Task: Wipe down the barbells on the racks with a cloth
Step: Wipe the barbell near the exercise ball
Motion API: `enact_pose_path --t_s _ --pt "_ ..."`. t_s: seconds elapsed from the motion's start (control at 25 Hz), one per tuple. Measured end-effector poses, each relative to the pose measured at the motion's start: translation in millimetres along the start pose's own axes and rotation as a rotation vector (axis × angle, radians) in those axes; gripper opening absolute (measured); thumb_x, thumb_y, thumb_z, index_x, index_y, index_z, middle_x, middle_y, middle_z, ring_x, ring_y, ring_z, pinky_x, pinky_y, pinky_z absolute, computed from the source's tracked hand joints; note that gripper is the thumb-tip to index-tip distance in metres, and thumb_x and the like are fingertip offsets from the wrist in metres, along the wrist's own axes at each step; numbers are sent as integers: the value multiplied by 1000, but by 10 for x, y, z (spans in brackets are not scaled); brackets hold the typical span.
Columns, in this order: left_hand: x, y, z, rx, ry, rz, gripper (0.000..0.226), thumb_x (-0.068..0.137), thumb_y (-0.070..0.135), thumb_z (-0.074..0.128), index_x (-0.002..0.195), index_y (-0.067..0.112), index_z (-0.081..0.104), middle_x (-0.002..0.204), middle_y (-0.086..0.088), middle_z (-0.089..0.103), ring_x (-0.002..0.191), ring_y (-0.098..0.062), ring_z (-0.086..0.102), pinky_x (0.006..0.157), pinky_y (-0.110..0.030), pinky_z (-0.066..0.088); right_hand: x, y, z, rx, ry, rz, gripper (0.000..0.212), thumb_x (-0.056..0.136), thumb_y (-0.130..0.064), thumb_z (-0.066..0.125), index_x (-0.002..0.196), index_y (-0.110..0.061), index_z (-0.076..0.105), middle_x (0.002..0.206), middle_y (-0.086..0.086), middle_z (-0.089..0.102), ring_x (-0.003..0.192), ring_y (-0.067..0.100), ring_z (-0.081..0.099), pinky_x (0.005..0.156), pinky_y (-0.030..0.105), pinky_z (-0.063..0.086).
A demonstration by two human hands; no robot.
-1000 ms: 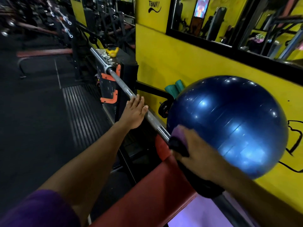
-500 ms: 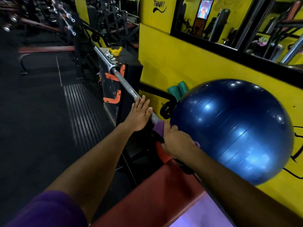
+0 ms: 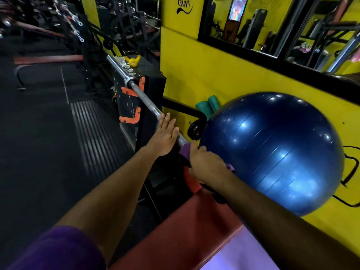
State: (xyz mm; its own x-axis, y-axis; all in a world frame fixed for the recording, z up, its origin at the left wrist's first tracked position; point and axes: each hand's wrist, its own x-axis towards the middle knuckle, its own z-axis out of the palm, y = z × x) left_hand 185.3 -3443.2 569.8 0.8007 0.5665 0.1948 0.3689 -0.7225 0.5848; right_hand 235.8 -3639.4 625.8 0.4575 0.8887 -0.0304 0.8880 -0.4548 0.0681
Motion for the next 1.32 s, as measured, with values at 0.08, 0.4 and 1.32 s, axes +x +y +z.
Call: enact_pose_path --t_s 0.08,0.4,1.32 --pt "-1 33 -15 103 77 26 55 110 29 29 157 3 23 168 -17 9 156 -32 -2 123 -38 -8 -48 47 8 39 10 -3 81 94 -41 61 153 -8 16 128 22 53 101 38 64 69 41 45" --pt "2 -3 -50 -18 -117 -34 58 111 36 21 160 7 10 167 -9 -20 149 -20 -29 125 -45 -9 -135 628 33 1437 -548 81 15 82 -22 73 89 -9 68 75 5 73 68 18 69 60 23 54" --pt "-16 -106 -127 42 -121 48 56 111 38 23 162 20 8 168 2 -16 151 -12 -24 122 -46 -11 -135 314 -92 517 -128 -27 65 83 -39 71 134 -27 33 111 0 55 93 17 59 76 31 50"
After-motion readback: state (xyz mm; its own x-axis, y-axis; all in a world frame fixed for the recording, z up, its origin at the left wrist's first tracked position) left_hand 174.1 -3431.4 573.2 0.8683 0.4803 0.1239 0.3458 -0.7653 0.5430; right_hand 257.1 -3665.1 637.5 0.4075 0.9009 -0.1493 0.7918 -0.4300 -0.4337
